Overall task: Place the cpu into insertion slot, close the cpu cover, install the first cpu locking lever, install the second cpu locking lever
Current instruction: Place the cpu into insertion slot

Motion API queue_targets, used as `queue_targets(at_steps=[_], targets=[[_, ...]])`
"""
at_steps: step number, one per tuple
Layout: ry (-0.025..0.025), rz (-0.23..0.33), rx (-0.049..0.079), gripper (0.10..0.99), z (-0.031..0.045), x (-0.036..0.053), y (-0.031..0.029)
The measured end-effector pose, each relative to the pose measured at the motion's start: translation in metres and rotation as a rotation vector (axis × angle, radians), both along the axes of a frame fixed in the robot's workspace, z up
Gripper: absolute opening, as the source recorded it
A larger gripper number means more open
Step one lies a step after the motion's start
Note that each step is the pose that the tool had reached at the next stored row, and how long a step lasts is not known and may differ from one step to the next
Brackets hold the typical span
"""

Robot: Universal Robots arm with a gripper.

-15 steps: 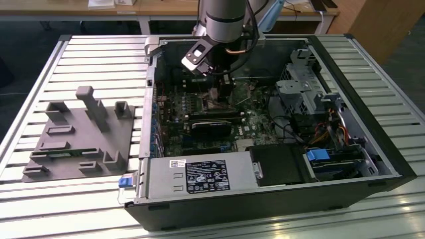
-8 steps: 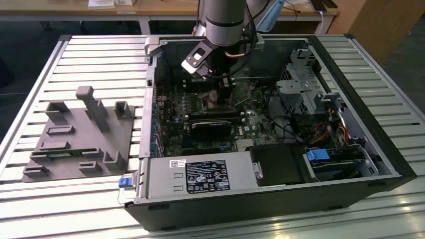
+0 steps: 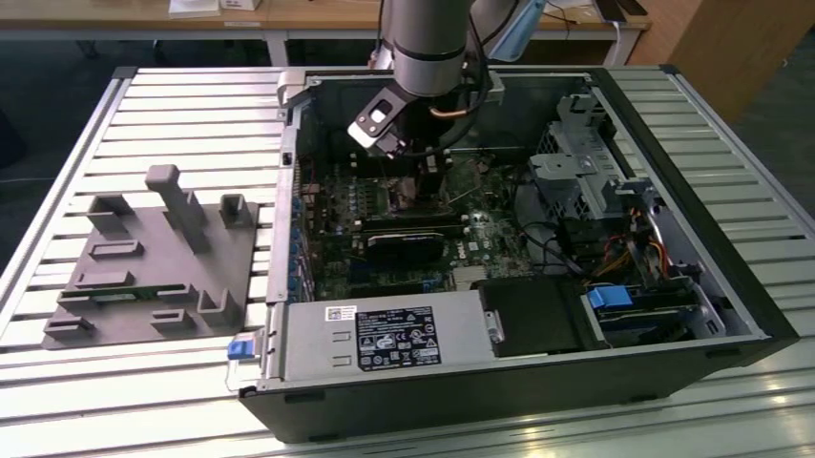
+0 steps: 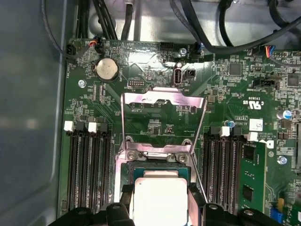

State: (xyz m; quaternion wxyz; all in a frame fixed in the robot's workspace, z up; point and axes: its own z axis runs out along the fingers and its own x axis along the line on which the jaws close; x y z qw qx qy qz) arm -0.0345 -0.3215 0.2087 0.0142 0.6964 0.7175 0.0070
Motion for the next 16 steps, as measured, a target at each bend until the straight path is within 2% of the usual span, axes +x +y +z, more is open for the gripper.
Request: queue_targets(at_steps=[16], targets=[[0.0000,-0.015,0.000,0.537,-0.0126,-0.0015,0.0012]])
